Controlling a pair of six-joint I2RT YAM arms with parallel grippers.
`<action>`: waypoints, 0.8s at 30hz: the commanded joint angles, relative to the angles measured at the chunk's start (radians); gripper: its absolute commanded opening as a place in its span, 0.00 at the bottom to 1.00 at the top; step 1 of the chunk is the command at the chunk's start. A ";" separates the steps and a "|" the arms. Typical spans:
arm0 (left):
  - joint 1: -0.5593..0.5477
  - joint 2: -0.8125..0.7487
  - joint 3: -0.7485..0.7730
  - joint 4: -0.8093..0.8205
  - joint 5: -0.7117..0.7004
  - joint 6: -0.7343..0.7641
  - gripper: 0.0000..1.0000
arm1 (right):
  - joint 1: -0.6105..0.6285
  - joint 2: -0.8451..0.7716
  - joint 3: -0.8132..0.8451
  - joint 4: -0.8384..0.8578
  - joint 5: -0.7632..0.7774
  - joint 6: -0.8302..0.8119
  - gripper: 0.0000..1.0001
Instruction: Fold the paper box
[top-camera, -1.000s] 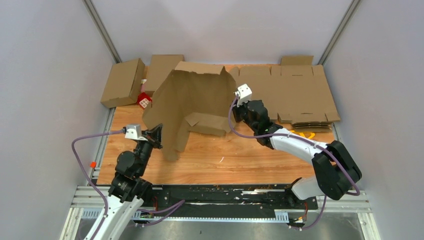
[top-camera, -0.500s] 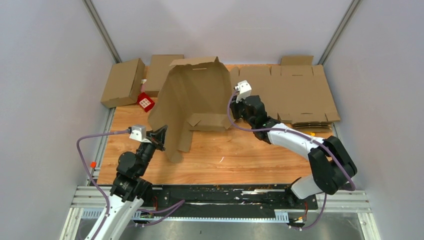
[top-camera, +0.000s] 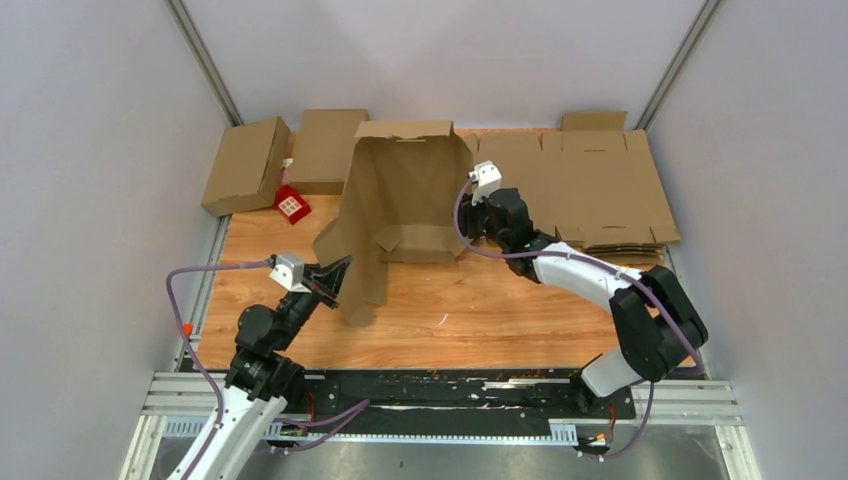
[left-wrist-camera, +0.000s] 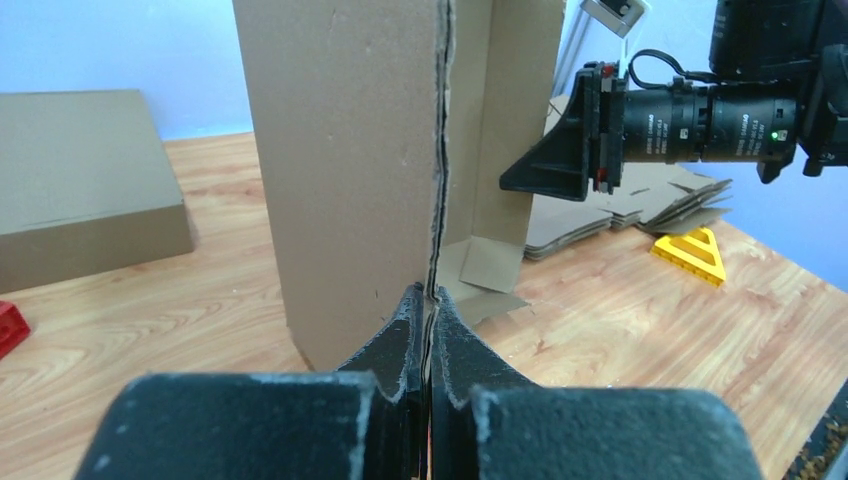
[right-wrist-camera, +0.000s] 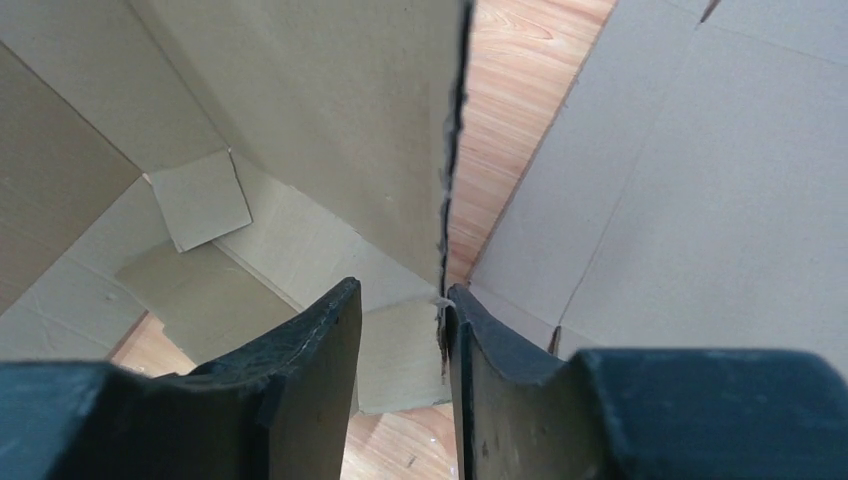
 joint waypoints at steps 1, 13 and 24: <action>0.000 0.019 0.033 0.037 0.071 0.012 0.00 | -0.032 -0.005 -0.005 0.056 -0.005 -0.032 0.40; 0.000 0.017 0.044 0.026 0.108 0.013 0.00 | -0.061 0.068 0.013 0.031 0.024 -0.034 0.77; 0.000 0.009 0.041 0.013 0.091 0.013 0.00 | 0.014 0.165 0.054 -0.038 0.044 -0.166 1.00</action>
